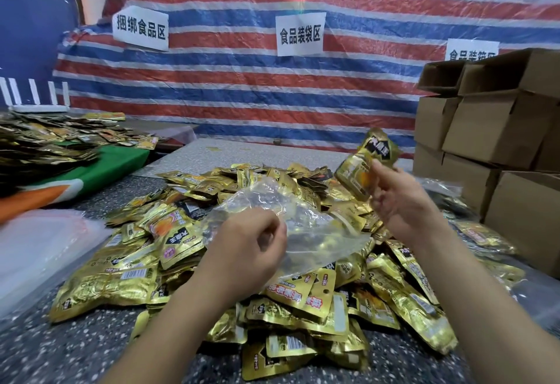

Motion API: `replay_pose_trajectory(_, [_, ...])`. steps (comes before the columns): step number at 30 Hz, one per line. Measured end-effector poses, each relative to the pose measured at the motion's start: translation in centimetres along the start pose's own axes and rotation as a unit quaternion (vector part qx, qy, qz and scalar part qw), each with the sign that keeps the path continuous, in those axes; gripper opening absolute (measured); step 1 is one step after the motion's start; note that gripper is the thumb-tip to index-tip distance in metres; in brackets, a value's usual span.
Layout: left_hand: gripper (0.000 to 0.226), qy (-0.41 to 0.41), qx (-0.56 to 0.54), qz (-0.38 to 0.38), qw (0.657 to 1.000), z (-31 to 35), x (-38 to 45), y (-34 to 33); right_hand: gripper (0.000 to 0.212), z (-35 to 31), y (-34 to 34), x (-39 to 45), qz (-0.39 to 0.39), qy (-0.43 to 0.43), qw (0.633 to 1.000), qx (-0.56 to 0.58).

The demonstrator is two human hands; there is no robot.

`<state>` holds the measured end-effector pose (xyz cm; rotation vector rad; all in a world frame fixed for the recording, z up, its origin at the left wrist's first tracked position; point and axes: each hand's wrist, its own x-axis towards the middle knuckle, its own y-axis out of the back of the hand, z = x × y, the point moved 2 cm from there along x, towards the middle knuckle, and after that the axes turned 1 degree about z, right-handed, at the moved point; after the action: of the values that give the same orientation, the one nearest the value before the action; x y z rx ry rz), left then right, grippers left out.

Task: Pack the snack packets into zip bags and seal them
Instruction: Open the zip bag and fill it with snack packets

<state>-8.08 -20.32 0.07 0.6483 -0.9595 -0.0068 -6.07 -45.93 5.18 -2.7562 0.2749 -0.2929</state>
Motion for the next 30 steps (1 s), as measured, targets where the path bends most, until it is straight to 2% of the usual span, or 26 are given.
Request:
replay_pose_trajectory(2, [0.023, 0.005, -0.007, -0.002, 1.000, 0.1, 0.0, 0.0, 0.033, -1.1, -1.0, -1.3, -0.083, 0.051, 0.995, -0.010])
replay_pose_trajectory(4, [0.021, 0.011, -0.018, 0.001, 1.000, 0.3, 0.1, 0.1, 0.042, -1.8, -2.1, -2.8, -0.144, 0.089, 0.982, -0.083])
replay_pose_trajectory(8, [0.015, 0.026, -0.044, 0.013, 0.999, 0.4, 0.2, 0.3, 0.037, -2.1, -4.2, -5.0, -0.212, 0.122, 0.943, -0.227])
replay_pose_trajectory(11, [0.012, 0.033, -0.068, 0.037, 0.996, 0.7, 0.2, 0.5, 0.033, -1.9, -5.2, -5.8, -0.208, 0.177, 0.872, -0.407])
replay_pose_trajectory(13, [0.011, 0.032, -0.074, 0.053, 0.995, 0.8, 0.2, 0.7, 0.034, -1.7, -5.2, -6.0, -0.209, 0.205, 0.833, -0.469])
replay_pose_trajectory(17, [0.011, 0.040, -0.097, 0.070, 0.992, 1.0, 0.2, 0.9, 0.037, -2.0, -4.8, -6.1, -0.204, 0.205, 0.844, -0.452])
replay_pose_trajectory(20, [0.011, 0.056, -0.131, 0.077, 0.987, 1.1, 0.2, 0.9, 0.037, -2.5, -4.5, -6.1, -0.215, 0.201, 0.808, -0.510])
replay_pose_trajectory(24, [0.011, 0.102, -0.184, 0.056, 0.976, 1.1, 0.1, 0.7, 0.032, -2.4, -4.5, -6.5, -0.281, 0.124, 0.772, -0.557])
replay_pose_trajectory(28, [0.021, 0.156, -0.281, 0.033, 0.947, 1.1, 0.1, 0.5, 0.016, -2.0, -4.4, -6.5, -0.284, 0.107, 0.758, -0.577])
replay_pose_trajectory(30, [0.034, 0.176, -0.321, 0.026, 0.930, 1.1, 0.1, 0.5, 0.013, -2.0, -4.2, -6.4, -0.271, 0.103, 0.771, -0.568])
